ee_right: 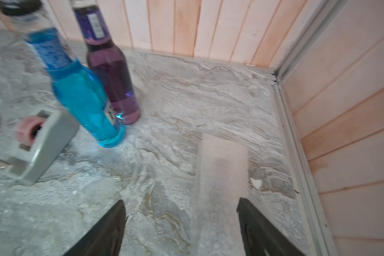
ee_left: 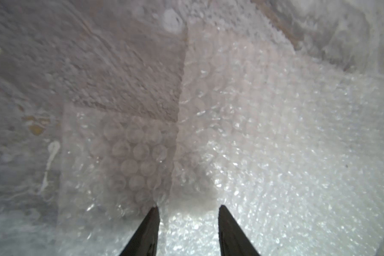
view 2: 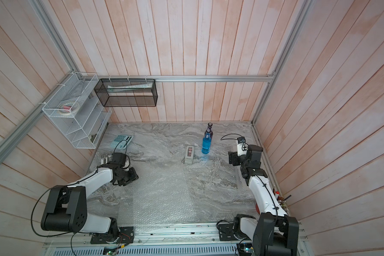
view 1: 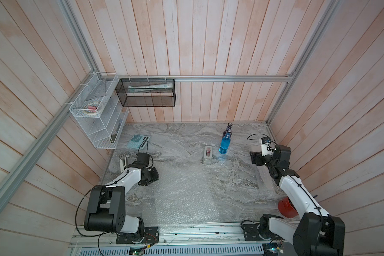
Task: Wrap wine bottles in bubble wrap
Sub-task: Move the bubble wrap to the center of the board, then pick up the wine bottle from the center of the board.
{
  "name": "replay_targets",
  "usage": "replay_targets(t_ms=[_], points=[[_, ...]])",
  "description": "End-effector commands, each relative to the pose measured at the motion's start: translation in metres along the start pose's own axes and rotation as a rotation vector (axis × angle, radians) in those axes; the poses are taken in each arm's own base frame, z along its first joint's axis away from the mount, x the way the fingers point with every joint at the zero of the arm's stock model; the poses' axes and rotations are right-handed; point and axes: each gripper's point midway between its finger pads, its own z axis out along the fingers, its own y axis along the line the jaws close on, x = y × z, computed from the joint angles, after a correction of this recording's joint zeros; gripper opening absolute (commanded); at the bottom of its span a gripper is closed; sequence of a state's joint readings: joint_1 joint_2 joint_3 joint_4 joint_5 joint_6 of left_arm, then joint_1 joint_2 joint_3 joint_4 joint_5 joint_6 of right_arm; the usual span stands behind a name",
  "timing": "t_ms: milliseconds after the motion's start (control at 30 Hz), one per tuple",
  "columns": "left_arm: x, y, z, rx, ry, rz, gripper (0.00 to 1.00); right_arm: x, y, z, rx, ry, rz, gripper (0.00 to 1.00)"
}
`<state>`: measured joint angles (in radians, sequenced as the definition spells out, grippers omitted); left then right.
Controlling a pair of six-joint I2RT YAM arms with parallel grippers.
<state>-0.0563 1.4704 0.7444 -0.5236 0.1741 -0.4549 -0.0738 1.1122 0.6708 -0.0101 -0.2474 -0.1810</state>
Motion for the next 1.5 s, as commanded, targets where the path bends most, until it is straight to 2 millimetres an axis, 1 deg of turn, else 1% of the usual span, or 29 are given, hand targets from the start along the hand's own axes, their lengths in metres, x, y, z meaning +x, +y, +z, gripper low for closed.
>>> replay_targets(t_ms=[0,67,133,200,300,367,433,533,633,700,800,867,933,1067,1167,1267,1400,1467], points=[[-0.021,-0.004,-0.001,-0.006,-0.041,0.059,0.46,0.013,0.039,-0.005,-0.144,0.022,0.021,0.81],[-0.026,-0.008,0.001,0.011,-0.047,0.065,0.46,0.009,0.061,-0.012,-0.221,-0.003,0.007,0.81],[-0.033,-0.014,0.005,0.039,-0.046,0.074,0.46,0.003,0.079,-0.019,-0.289,-0.036,0.015,0.81],[-0.039,-0.021,0.009,0.061,-0.039,0.086,0.46,-0.005,0.091,-0.025,-0.334,-0.070,0.021,0.80],[-0.051,-0.030,0.015,0.087,-0.040,0.096,0.46,-0.019,0.105,-0.030,-0.398,-0.131,0.035,0.80],[-0.058,-0.035,0.017,0.097,-0.042,0.099,0.46,-0.029,0.109,-0.032,-0.420,-0.182,0.038,0.80],[-0.065,-0.038,0.018,0.099,-0.045,0.105,0.46,-0.034,0.111,-0.030,-0.427,-0.219,0.024,0.80],[-0.078,-0.045,0.016,0.108,-0.064,0.120,0.47,-0.043,0.108,-0.019,-0.413,-0.246,0.006,0.79],[-0.092,-0.059,0.013,0.151,-0.076,0.149,0.48,-0.063,0.107,-0.012,-0.418,-0.328,-0.004,0.79],[-0.099,-0.066,0.010,0.173,-0.082,0.157,0.49,-0.073,0.104,-0.005,-0.402,-0.369,-0.010,0.79],[-0.104,-0.072,0.001,0.188,-0.088,0.144,0.51,-0.078,0.100,0.012,-0.381,-0.366,-0.035,0.79],[-0.104,-0.073,-0.006,0.185,-0.095,0.136,0.51,-0.083,0.094,0.022,-0.360,-0.376,-0.036,0.79],[-0.102,-0.073,-0.013,0.182,-0.094,0.135,0.53,-0.089,0.095,0.031,-0.370,-0.379,-0.051,0.78],[-0.091,-0.078,-0.029,0.227,-0.091,0.115,0.57,-0.095,0.093,0.050,-0.378,-0.387,-0.068,0.78],[-0.077,-0.073,-0.034,0.224,-0.067,0.106,0.60,-0.100,0.095,0.061,-0.407,-0.393,-0.072,0.78],[-0.066,-0.067,-0.038,0.221,-0.057,0.102,0.63,-0.099,0.096,0.073,-0.423,-0.376,-0.076,0.76],[-0.059,-0.057,-0.042,0.209,-0.052,0.098,0.66,-0.099,0.098,0.085,-0.443,-0.374,-0.076,0.73],[-0.058,-0.057,-0.045,0.223,-0.051,0.097,0.67,-0.098,0.099,0.092,-0.447,-0.368,-0.081,0.70]])
